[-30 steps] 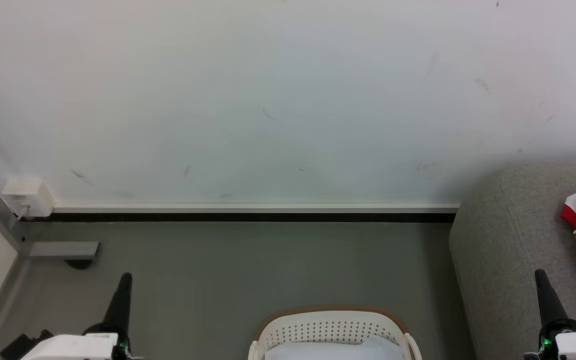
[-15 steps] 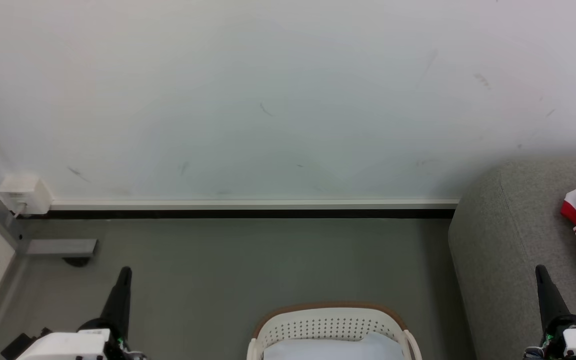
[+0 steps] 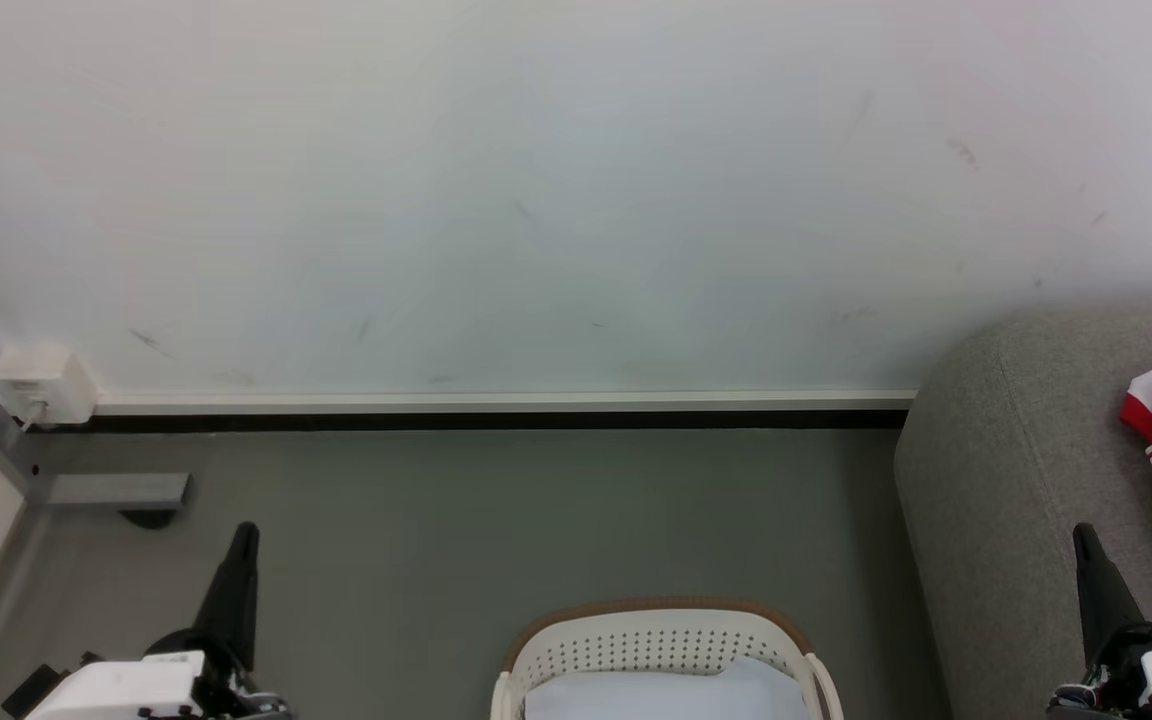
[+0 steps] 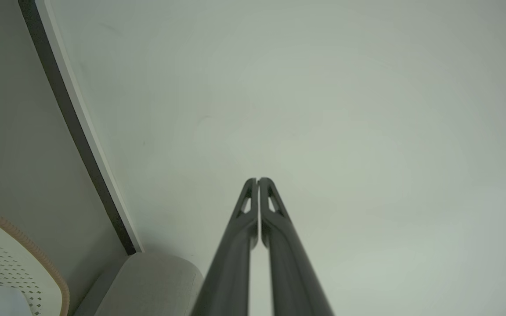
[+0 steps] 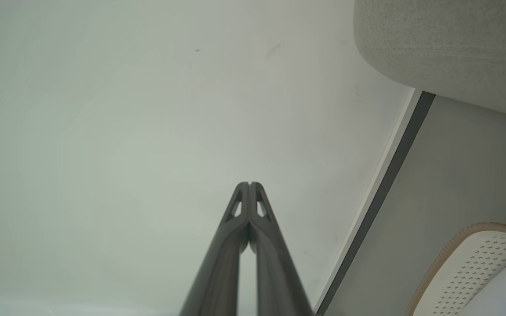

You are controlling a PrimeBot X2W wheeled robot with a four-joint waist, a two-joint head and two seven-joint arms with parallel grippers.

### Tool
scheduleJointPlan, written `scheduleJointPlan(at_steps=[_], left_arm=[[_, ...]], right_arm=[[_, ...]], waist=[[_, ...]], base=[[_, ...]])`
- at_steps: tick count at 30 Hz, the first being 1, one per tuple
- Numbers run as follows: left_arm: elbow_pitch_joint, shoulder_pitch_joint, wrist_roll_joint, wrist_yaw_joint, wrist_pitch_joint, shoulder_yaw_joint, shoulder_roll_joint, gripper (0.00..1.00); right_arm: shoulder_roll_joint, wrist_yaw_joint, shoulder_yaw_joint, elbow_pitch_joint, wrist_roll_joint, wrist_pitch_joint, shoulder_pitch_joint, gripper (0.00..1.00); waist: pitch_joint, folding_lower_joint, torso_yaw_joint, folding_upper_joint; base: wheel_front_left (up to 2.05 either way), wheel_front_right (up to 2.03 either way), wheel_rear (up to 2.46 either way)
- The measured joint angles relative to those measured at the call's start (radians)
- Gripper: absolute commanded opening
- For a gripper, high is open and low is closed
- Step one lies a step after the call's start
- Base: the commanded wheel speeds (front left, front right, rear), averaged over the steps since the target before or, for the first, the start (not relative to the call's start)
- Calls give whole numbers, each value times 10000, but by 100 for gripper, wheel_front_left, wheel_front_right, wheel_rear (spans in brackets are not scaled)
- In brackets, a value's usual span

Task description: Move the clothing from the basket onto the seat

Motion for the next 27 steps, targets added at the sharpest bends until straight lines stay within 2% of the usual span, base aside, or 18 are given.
scheduleJointPlan(at_steps=[27], left_arm=[[-15, -19, -115, -13, 38, 35, -13, 0]], right_arm=[[13, 0, -13, -6, 211, 67, -8, 0]], waist=[[21, -1, -9, 0]], base=[[0, 0, 0]])
